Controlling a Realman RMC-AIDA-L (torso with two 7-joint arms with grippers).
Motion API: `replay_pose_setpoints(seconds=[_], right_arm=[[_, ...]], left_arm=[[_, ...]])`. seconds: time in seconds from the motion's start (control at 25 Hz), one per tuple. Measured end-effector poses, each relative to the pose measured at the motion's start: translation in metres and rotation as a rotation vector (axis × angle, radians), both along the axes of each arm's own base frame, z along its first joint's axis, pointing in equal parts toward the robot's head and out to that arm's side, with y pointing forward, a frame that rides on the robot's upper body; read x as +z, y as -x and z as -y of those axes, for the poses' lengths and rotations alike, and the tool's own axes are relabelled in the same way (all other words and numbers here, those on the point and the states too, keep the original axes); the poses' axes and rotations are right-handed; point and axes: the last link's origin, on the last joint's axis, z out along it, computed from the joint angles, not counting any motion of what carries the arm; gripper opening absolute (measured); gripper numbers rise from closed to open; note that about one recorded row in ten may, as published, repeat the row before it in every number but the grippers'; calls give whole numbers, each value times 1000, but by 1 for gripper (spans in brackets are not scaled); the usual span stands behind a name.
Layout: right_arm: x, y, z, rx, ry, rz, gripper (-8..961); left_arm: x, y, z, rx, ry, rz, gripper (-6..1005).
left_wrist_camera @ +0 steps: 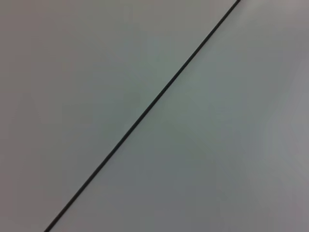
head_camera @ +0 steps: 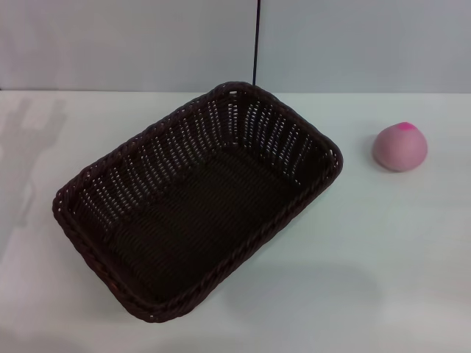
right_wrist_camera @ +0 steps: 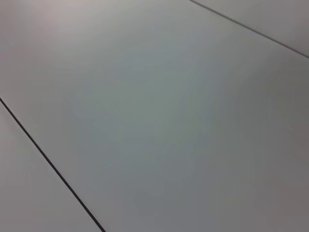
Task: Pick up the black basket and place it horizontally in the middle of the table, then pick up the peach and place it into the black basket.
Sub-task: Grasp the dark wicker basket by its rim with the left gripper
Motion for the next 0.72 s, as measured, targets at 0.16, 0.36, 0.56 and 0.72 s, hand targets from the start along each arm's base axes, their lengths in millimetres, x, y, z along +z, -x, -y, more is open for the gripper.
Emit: replay_pose_setpoints(seconds=[0.16,0.36,0.56,0.72], right_arm=[[-1,-2,-5,-18,9,-18,550],[-6,-16,-14,-147,56,-16,550],[-12,-39,-10,-271,109,-72,550],[-13,-44,-4,-287,114,-88,550]], left_arm=[[-2,1,-2,17,9,-5,825],[-6,3,-4,35,24,-2,824],[-10,2,-4,35,43,-6,823],[-7,8,3,37,53,-3,822]])
